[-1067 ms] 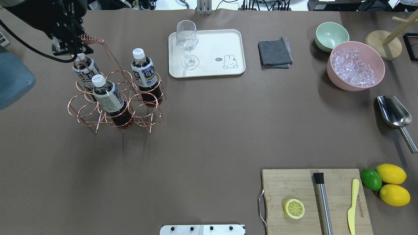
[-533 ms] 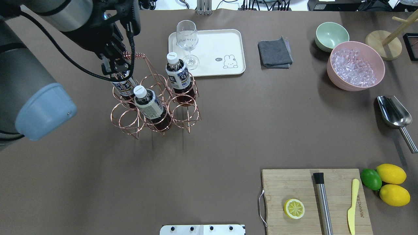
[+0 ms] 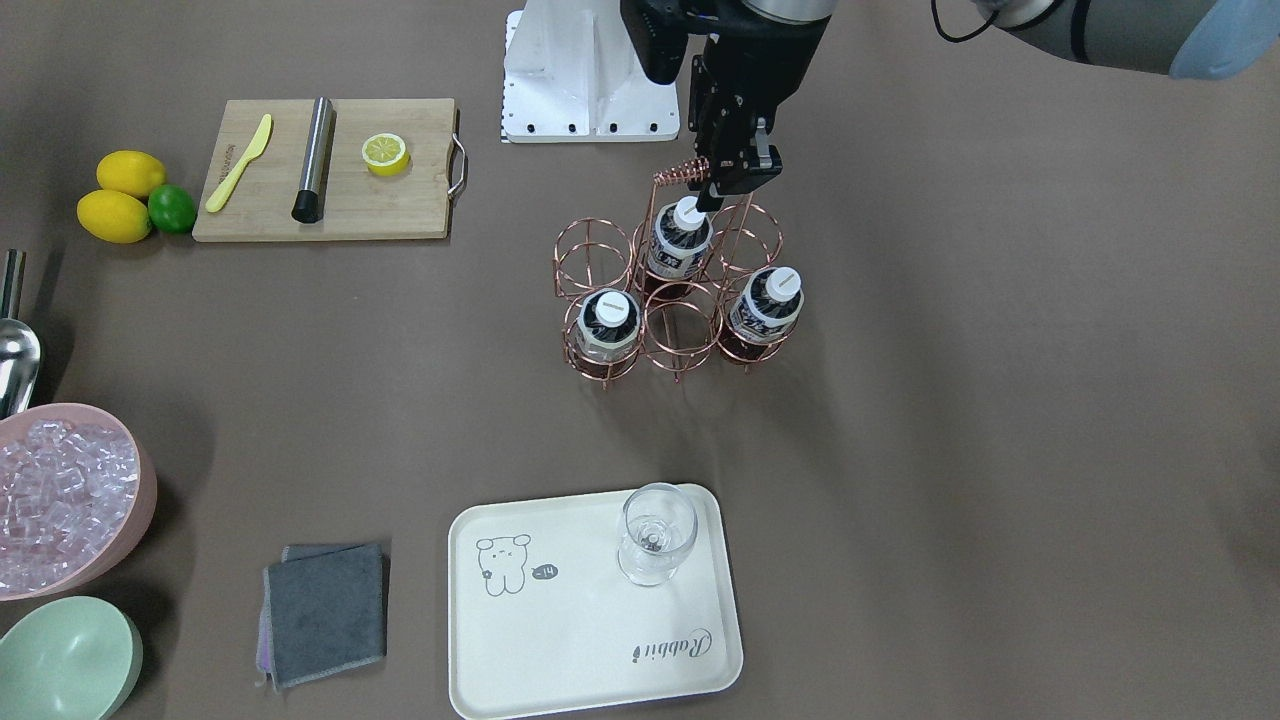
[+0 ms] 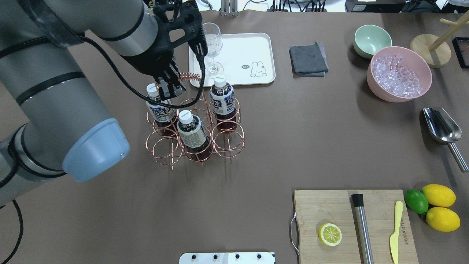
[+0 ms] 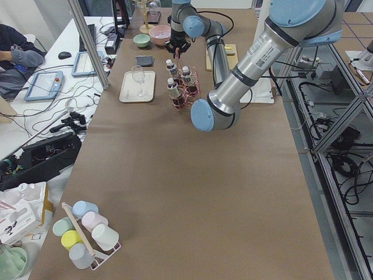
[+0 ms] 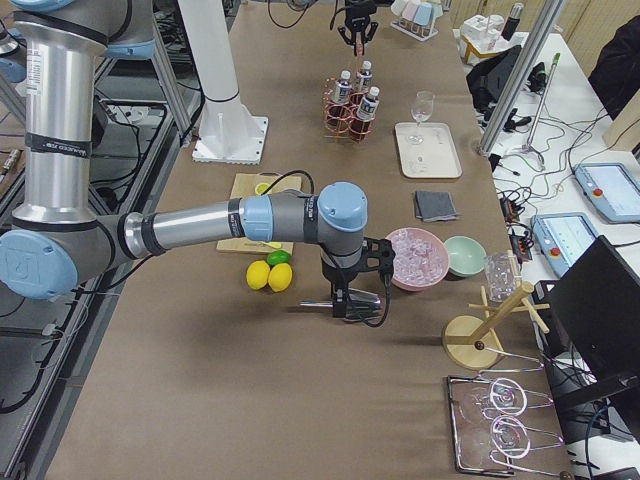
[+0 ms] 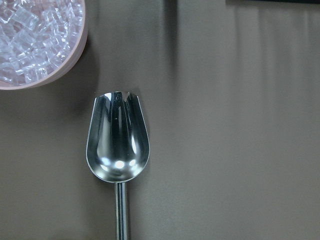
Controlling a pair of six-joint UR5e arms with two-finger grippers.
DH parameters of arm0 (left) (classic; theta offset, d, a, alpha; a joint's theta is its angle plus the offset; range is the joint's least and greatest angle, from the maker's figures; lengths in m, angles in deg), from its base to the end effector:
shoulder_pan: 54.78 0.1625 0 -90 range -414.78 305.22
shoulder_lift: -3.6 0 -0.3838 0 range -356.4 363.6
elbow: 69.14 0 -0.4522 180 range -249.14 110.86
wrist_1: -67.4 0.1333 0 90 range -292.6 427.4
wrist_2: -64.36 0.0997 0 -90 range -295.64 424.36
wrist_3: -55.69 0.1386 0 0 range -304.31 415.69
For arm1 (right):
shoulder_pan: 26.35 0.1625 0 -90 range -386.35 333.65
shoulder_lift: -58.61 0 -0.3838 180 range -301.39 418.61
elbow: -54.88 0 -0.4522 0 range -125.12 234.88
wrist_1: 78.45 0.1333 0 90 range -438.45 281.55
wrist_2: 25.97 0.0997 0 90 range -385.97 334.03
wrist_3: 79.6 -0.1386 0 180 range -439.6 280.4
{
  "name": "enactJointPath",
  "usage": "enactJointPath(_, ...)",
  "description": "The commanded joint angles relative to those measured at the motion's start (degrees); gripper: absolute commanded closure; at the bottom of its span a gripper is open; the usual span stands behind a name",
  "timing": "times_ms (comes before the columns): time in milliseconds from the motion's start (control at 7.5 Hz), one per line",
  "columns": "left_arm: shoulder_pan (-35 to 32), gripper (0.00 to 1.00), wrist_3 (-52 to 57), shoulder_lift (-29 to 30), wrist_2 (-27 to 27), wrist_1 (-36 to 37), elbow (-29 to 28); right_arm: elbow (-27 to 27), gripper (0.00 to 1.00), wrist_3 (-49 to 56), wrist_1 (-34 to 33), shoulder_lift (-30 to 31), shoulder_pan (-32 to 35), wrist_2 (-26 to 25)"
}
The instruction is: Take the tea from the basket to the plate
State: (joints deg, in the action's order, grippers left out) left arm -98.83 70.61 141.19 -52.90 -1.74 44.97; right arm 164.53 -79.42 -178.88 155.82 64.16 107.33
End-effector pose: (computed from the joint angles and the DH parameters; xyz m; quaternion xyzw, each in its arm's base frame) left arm 0.3711 -0.4561 -0.0075 0.3450 0.3167 0.5318 0.7056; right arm 0.0427 -0.4962 0.5432 0.0185 -0.3688 -0.0038 0.9293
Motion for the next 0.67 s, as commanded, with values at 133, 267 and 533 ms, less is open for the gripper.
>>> enactJointPath(133, 4.3, 1.0, -3.8, 3.4, 3.4, 0.5, -1.8, 0.0, 0.0, 0.0, -0.4, 0.0, 0.1, -0.1)
enactJointPath(267, 4.5, 1.0, -3.8, 3.5, 3.4, 0.5, -1.8, 0.0, 0.0, 0.1, -0.4, 0.0, 0.1, -0.2)
enactJointPath(533, 5.7, 1.0, -3.8, 3.5, 3.9, 0.6, -1.8, -0.2, 0.0, 1.2, -0.4, 0.0, 0.1, -0.6)
